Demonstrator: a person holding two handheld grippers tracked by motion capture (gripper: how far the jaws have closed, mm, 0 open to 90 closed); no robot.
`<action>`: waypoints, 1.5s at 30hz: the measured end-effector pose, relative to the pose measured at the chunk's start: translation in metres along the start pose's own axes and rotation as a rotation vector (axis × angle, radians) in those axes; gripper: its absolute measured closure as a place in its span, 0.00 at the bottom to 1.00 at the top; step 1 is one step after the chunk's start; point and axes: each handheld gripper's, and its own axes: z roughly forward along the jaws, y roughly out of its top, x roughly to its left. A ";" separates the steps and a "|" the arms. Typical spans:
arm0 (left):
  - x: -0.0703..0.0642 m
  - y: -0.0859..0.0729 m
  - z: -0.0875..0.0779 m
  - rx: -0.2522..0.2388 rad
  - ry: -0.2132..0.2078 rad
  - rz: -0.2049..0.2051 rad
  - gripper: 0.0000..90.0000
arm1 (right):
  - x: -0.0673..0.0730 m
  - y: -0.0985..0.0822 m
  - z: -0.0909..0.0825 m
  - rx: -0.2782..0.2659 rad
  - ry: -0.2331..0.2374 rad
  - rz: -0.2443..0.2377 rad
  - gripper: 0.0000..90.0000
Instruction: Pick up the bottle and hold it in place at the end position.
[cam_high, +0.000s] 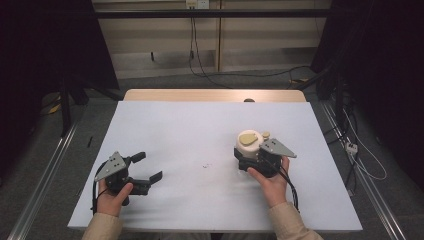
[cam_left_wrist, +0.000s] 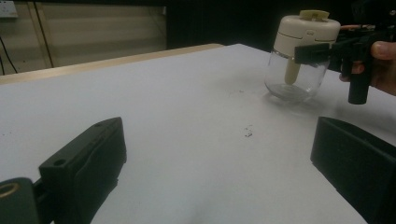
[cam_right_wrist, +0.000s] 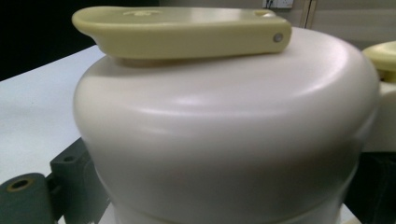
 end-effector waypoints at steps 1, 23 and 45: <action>0.000 0.000 0.000 0.000 0.000 -0.001 0.04 | 0.001 0.001 0.001 0.001 0.005 -0.003 0.07; 0.001 0.000 -0.002 -0.007 0.005 -0.006 0.04 | 0.015 0.007 0.020 0.015 0.046 -0.003 0.07; 0.001 0.000 -0.002 -0.008 0.003 -0.003 0.04 | 0.029 0.013 0.039 0.015 0.056 -0.003 0.07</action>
